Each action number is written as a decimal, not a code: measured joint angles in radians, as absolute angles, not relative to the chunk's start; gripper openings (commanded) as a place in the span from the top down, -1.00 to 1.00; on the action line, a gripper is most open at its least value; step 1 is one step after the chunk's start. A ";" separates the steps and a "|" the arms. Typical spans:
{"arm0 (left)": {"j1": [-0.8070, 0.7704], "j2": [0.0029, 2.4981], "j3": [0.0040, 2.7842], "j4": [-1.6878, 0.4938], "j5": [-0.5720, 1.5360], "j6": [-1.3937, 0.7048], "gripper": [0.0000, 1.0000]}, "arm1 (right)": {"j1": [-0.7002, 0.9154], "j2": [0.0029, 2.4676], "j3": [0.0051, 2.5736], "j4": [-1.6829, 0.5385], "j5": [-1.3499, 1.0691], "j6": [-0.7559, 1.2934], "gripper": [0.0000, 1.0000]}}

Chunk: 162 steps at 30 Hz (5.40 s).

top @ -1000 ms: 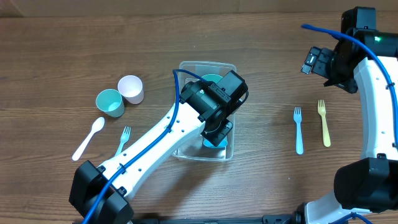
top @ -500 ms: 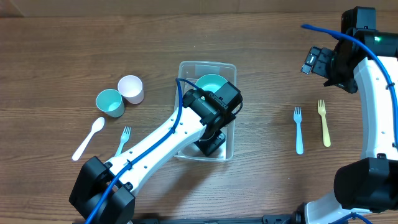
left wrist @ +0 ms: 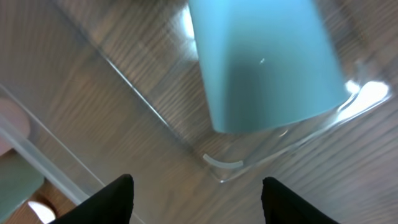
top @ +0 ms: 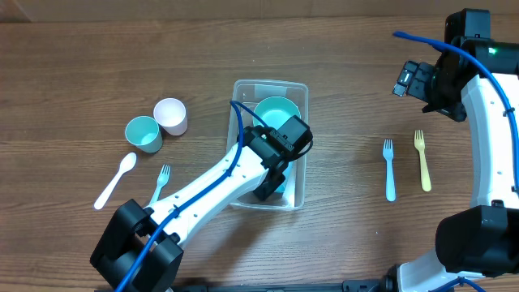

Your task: Pack container

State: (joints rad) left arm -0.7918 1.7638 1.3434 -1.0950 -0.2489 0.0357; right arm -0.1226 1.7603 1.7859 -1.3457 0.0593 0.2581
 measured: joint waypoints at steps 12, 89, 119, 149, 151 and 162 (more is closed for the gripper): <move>-0.792 1.764 1.330 -0.964 -0.285 0.185 -0.35 | -0.123 1.760 1.786 -1.345 0.059 0.258 -1.00; -0.761 1.764 1.428 -1.151 -0.068 0.262 -0.54 | -0.123 1.760 1.786 -1.343 0.059 0.258 -1.00; -0.761 1.794 1.311 -0.965 -0.063 0.322 -0.58 | -0.123 1.760 1.786 -1.343 0.060 0.258 -1.00; -0.761 1.796 1.308 -0.829 -0.260 0.262 0.10 | -0.123 1.760 1.786 -1.343 0.059 0.258 -1.00; -0.761 1.796 1.308 -0.821 -0.276 0.260 0.10 | -0.123 1.760 1.786 -1.344 0.059 0.258 -1.00; -0.760 1.796 1.308 -0.792 -0.334 0.218 0.33 | -0.123 1.760 1.786 -1.344 0.059 0.258 -1.00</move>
